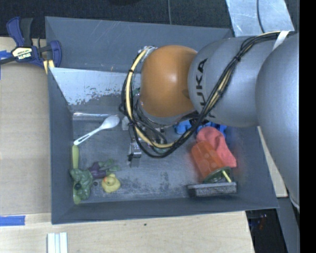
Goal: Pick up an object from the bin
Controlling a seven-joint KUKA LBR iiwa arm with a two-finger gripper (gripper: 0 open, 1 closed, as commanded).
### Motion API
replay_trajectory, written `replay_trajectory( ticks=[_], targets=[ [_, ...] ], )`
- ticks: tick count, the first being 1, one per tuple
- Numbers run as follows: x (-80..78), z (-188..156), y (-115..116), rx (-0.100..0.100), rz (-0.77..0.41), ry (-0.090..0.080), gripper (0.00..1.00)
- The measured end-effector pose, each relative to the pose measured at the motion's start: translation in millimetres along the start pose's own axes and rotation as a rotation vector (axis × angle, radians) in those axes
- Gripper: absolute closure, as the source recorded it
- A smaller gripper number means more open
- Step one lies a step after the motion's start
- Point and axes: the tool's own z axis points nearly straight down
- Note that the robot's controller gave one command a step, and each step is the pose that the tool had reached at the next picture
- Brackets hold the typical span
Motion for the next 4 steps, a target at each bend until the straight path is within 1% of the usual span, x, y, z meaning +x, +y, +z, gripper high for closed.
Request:
replay_trajectory(
  ticks=[1, 2, 3, 4],
  targets=[
    [-2.1, -4, 0, -0.002, 0.002, -0.008, 0.00],
    [1.2, -70, -17, -0.001, -0.039, -0.004, 0.00],
    [19.0, -137, -27, -0.002, -0.025, -0.008, 0.00],
    [19.2, -199, -41, 0.000, -0.012, -0.001, 0.00]
  ],
)
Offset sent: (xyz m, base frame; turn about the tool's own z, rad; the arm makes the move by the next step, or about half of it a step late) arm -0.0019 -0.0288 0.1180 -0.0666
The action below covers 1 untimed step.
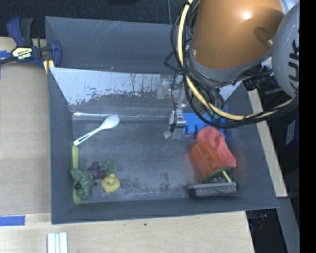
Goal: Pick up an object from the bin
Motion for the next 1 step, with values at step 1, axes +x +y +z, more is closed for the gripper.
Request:
replay_trajectory(
  ticks=[1],
  targets=[
    [15.7, -36.8, -8.0, 0.001, -0.004, 0.004, 0.00]
  ],
)
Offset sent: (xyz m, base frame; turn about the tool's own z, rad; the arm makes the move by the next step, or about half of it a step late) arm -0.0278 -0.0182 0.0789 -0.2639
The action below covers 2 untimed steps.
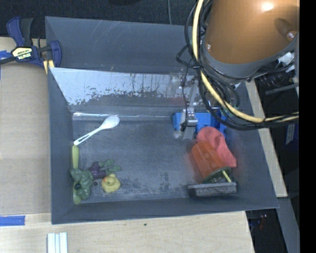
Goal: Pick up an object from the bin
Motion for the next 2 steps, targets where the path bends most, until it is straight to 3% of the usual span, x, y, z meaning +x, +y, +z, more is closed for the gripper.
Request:
replay_trajectory(
  ticks=[1, 2],
  targets=[
    [9.0, -35, -7, 0.000, -0.231, -0.008, 0.00],
    [8.1, 18, 33, -0.001, -0.186, -0.017, 0.00]
  ],
)
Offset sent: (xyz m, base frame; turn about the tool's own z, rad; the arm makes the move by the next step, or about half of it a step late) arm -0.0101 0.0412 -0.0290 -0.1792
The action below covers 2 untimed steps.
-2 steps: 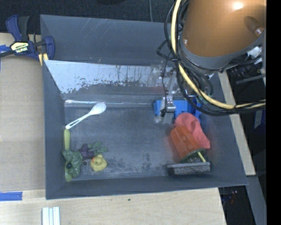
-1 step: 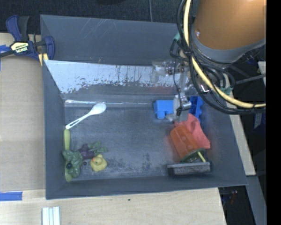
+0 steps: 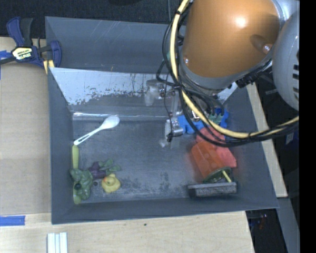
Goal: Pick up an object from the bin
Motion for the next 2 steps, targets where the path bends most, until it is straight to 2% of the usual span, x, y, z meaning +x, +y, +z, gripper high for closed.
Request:
replay_trajectory(
  ticks=[1, 2],
  targets=[
    [23.8, 11, 12, 0.001, 0.006, -0.004, 0.00],
    [32.5, 37, -45, 0.000, -0.223, -0.003, 0.00]
  ],
)
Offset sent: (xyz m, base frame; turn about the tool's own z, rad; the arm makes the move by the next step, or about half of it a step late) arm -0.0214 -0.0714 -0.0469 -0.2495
